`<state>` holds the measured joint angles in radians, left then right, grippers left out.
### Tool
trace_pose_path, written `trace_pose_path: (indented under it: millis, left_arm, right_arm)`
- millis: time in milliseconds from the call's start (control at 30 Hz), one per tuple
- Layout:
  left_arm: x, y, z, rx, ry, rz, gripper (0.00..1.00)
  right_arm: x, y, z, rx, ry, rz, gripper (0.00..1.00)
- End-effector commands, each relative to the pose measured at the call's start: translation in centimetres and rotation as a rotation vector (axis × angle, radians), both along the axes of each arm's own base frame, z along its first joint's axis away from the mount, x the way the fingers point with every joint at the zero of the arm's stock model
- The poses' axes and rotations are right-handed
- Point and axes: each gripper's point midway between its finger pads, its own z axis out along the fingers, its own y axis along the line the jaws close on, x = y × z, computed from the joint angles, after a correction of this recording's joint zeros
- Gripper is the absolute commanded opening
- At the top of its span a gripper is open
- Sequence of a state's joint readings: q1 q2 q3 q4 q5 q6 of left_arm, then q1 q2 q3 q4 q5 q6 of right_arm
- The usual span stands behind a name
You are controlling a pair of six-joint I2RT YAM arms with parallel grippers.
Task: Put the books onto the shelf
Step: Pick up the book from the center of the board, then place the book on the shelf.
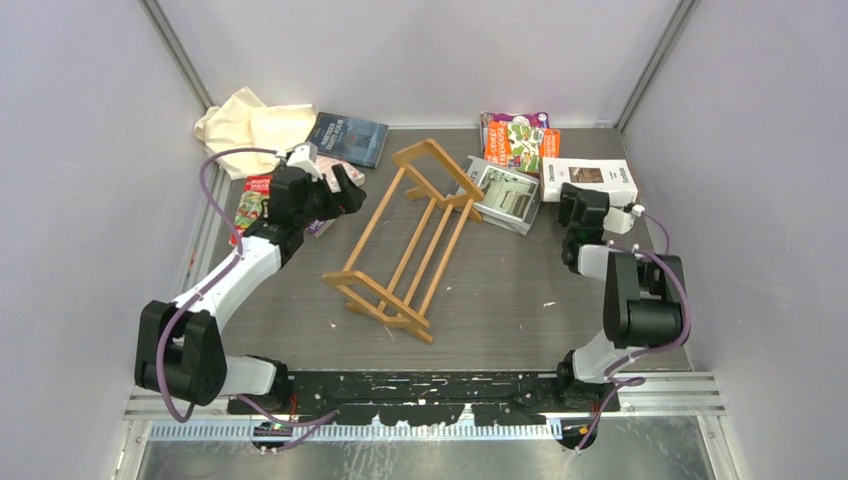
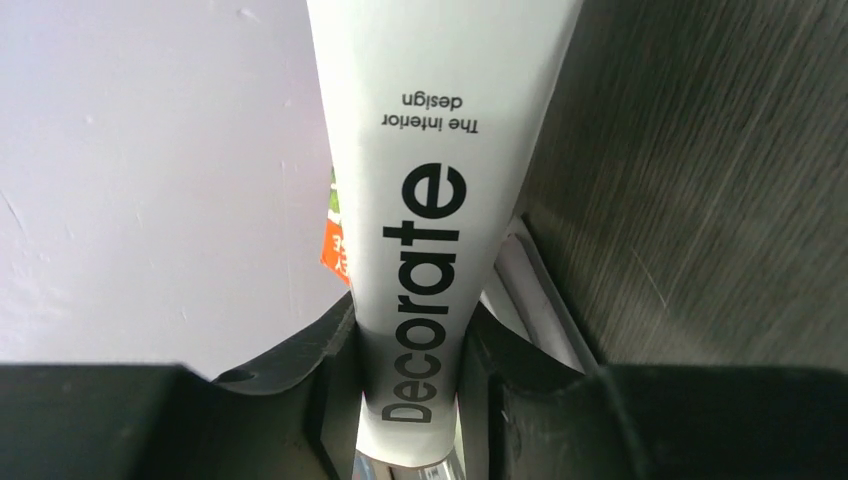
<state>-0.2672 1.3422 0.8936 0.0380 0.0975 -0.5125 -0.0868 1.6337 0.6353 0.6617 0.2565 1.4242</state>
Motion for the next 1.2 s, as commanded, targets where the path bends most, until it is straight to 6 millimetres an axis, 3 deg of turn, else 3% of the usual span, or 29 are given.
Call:
trace_pose_path:
  millis: [0,333,533,833,1167]
  left_arm:
    - [-0.3,0.3,2.7,-0.009,-0.061,0.011,0.93]
    - [-1.4,0.3,3.8,-0.038,-0.037,0.014,0.93]
    - [-2.1,0.1,4.7,-0.055,-0.017,0.006,0.93]
    - [-3.7,0.0,5.6,-0.102,0.019,0.005,0.93]
    - [-4.9,-0.2,7.4,-0.138,0.045,0.003,0.93]
  right_arm:
    - [-1.7,0.4,3.6,-0.149,0.042,0.051,0.38]
    - [-4.7,2.3,10.0,-0.28,0.033,0.196,0.36]
    - [-6.1,5.4,14.6,-0.393,-0.009,0.355,0.35]
    - [-8.7,13.3,20.6,-0.624,-0.055,0.659,0.35]
    - [-12.8,21.6,24.5,-0.811,-0.15,0.98,0.36]
